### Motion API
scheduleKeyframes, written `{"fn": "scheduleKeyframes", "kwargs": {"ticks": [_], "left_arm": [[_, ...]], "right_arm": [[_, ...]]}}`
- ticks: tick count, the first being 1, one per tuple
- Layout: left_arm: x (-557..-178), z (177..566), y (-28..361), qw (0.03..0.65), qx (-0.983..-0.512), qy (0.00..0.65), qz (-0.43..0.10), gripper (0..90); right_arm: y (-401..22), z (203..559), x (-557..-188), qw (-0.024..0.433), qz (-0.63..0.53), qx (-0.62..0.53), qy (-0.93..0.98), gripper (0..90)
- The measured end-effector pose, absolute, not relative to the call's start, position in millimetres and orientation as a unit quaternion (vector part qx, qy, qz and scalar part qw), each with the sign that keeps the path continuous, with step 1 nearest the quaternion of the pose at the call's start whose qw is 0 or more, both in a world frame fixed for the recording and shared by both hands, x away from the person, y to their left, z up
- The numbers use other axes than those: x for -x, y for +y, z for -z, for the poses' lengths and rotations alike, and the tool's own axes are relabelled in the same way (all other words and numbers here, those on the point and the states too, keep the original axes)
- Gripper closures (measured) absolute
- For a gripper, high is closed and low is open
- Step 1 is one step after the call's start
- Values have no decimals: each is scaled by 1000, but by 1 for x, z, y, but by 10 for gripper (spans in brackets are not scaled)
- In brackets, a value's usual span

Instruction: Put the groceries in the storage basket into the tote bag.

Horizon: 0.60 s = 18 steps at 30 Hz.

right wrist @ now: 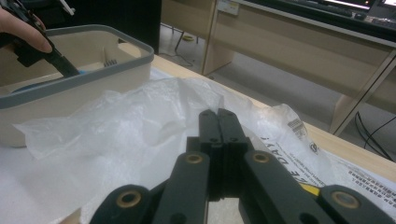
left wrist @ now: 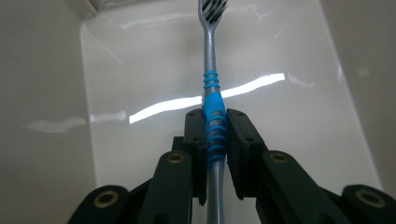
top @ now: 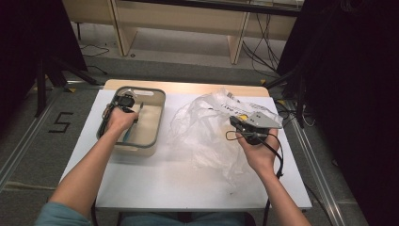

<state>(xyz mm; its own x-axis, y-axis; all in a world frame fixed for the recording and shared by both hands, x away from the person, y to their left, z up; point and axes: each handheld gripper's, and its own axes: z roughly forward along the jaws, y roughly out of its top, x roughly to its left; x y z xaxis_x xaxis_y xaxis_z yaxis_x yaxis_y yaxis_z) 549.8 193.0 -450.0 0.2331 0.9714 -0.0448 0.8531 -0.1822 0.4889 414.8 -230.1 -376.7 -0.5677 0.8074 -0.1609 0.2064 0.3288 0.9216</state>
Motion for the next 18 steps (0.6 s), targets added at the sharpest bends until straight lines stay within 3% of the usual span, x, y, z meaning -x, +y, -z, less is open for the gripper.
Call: {"fn": "scheduleKeyframes", "kwargs": {"ticks": [18], "left_arm": [[-542, 433, 196, 250, -750, 590, -167, 787]], "right_arm": [[-230, 377, -415, 319, -471, -337, 750, 900]]}}
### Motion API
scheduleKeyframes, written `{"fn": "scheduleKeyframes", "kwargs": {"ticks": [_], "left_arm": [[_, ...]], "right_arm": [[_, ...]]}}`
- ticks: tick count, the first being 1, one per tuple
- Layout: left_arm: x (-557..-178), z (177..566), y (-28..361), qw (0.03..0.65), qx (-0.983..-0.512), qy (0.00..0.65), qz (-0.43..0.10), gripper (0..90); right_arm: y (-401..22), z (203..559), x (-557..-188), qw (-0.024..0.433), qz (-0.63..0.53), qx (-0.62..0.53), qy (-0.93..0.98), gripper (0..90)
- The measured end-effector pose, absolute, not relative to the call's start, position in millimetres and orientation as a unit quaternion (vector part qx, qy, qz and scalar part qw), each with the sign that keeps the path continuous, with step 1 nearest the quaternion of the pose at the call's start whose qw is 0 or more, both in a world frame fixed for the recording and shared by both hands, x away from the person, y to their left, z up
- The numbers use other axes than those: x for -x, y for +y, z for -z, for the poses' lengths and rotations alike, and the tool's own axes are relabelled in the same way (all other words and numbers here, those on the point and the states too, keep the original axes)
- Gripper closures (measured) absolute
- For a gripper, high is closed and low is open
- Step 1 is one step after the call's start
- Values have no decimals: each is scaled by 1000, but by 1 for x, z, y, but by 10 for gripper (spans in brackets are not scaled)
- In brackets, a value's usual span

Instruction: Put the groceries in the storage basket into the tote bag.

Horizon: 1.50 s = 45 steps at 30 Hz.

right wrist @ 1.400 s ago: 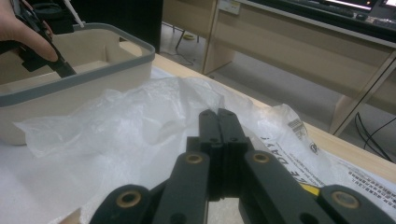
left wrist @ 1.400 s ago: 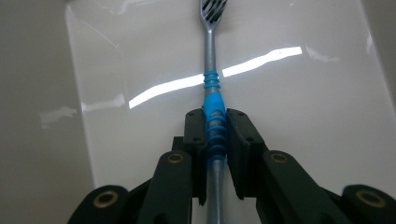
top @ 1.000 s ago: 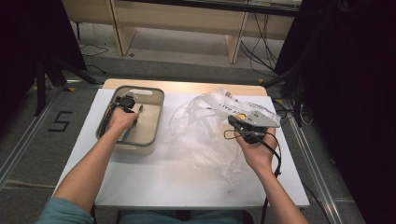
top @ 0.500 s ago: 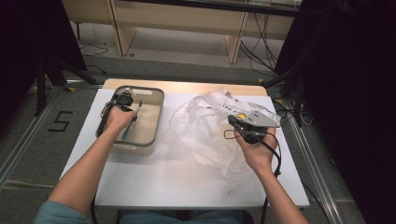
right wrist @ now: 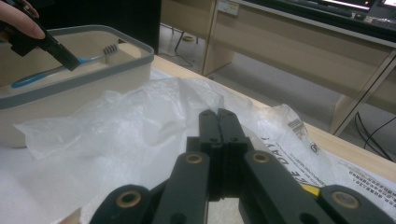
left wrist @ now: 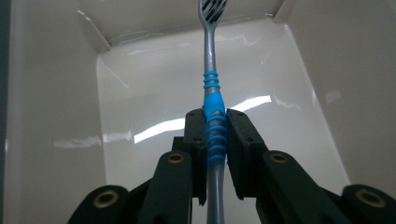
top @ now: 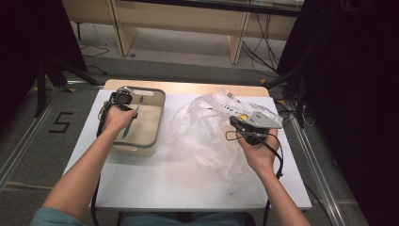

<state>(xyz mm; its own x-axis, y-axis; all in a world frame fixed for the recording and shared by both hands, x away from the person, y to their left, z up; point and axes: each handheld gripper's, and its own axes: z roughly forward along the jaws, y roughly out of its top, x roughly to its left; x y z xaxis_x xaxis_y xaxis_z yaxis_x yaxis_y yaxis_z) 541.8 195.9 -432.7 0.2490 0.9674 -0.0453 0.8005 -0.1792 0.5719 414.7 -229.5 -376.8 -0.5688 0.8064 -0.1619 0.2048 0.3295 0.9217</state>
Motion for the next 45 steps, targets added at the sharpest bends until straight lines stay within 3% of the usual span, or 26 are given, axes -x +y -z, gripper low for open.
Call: {"fn": "scheduleKeyframes", "kwargs": {"ticks": [45], "left_arm": [[-518, 390, 191, 323, -739, 557, -199, 786]], "right_arm": [[-228, 376, -414, 318, -473, -337, 749, 900]]}}
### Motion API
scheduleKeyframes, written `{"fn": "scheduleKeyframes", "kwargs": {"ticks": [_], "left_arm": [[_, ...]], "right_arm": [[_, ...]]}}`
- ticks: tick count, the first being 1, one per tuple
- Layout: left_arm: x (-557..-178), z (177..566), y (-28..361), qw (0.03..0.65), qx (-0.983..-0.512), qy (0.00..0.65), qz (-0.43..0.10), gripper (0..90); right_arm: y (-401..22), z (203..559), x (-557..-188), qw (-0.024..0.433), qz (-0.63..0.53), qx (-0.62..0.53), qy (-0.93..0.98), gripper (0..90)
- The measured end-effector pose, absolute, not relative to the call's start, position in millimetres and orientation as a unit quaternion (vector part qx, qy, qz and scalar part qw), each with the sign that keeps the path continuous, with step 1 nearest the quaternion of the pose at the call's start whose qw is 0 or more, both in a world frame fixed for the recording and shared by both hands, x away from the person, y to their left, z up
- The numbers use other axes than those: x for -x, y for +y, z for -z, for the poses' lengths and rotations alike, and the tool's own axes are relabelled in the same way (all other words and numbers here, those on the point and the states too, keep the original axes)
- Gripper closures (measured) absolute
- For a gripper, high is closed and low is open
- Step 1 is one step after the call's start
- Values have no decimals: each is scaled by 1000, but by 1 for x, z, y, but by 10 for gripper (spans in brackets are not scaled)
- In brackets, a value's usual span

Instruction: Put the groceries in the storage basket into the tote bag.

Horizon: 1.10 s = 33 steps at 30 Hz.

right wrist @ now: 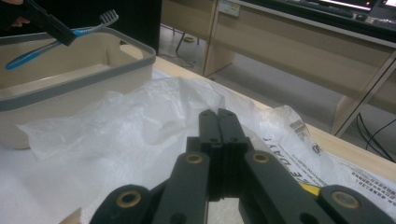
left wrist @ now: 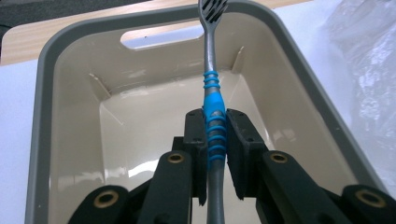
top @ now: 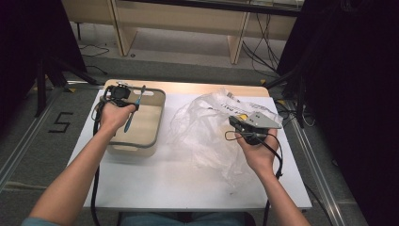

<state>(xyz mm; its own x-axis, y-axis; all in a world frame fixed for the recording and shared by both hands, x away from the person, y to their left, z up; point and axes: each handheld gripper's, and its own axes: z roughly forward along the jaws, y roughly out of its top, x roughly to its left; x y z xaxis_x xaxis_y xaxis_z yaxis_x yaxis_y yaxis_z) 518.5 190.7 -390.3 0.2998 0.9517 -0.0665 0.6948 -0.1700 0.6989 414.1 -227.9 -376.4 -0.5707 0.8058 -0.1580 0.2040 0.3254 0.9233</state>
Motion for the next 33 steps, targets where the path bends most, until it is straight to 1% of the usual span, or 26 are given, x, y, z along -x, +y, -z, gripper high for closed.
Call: {"fn": "scheduleKeyframes", "kwargs": {"ticks": [33], "left_arm": [[-490, 364, 176, 374, -741, 515, -214, 787]], "right_arm": [[-227, 376, -414, 318, -475, -334, 749, 900]]}}
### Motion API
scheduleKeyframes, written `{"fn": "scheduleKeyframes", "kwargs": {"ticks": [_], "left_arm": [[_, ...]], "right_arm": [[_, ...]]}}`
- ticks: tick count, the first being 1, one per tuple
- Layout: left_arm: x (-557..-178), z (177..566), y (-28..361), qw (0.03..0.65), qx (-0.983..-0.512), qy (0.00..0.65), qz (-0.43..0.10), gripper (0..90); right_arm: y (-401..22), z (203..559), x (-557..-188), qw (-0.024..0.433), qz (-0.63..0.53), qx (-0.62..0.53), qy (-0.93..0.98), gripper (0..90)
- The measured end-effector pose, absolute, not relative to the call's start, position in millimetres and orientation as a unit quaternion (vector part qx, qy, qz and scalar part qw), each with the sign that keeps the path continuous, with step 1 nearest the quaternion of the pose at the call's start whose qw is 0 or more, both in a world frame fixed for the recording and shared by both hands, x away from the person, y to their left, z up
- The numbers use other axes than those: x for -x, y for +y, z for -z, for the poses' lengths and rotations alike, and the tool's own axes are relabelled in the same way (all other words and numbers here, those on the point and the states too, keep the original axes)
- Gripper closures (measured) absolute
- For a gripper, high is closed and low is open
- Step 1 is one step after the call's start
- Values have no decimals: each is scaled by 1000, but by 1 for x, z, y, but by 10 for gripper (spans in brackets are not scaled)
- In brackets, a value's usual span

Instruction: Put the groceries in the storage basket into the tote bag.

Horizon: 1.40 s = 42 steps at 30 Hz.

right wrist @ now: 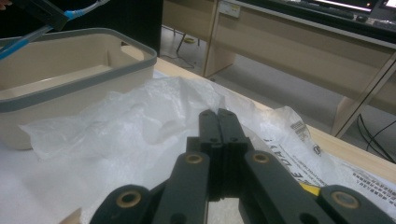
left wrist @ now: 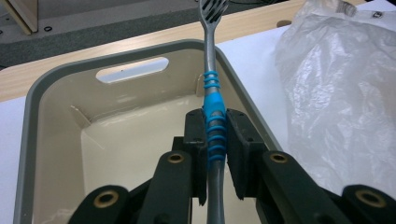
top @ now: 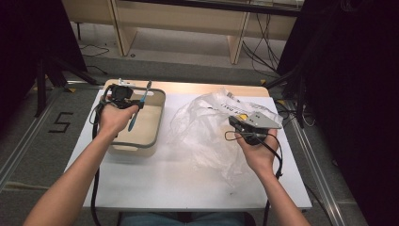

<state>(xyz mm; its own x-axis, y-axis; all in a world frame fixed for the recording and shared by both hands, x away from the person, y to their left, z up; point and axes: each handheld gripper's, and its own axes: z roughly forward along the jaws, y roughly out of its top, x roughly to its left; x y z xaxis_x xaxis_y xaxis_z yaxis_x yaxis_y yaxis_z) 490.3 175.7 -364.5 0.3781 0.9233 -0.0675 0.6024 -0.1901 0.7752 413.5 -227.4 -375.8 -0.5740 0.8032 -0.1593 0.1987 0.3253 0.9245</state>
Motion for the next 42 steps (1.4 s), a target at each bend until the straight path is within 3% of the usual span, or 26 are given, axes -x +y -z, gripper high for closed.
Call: {"fn": "scheduleKeyframes", "kwargs": {"ticks": [42], "left_arm": [[-456, 352, 149, 410, -760, 457, -213, 786]], "right_arm": [[-226, 375, -413, 318, -476, -334, 749, 900]]}}
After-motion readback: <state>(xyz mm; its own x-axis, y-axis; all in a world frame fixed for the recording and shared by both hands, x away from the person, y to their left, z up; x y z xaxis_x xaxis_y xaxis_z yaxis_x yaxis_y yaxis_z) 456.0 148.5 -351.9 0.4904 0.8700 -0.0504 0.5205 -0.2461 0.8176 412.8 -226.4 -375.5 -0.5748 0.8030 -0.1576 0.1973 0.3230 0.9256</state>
